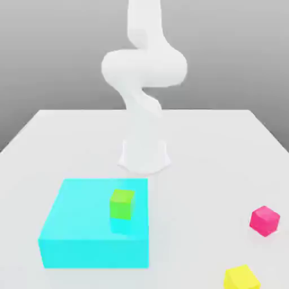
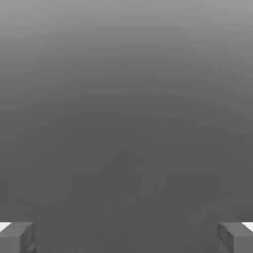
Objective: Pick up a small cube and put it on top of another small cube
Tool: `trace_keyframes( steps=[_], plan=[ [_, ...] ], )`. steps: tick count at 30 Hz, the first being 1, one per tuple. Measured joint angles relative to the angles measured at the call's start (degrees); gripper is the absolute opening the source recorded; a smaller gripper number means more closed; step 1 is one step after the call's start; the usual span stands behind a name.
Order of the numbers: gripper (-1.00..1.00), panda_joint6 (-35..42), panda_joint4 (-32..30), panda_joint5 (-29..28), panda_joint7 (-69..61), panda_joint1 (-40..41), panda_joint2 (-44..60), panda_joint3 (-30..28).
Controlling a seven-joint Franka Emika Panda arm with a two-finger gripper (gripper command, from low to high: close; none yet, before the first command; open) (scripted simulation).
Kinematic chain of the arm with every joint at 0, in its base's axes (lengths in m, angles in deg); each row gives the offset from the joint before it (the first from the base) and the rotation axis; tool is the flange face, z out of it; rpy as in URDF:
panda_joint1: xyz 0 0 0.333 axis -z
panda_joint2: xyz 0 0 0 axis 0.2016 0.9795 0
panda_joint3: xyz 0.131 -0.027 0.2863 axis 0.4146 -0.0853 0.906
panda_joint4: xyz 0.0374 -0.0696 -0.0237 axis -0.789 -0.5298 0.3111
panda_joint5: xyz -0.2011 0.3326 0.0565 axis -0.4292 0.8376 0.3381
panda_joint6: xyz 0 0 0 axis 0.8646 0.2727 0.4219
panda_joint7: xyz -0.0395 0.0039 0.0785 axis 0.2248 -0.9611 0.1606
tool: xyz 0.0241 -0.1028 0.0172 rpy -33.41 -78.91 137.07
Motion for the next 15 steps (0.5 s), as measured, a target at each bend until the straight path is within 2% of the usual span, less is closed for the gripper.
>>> trace_keyframes(
  steps=[15],
  plan=[
    [0.00, -13.37, -8.26, -2.52, -37.63, -18.18, 27.90, 3.02]
  ],
)
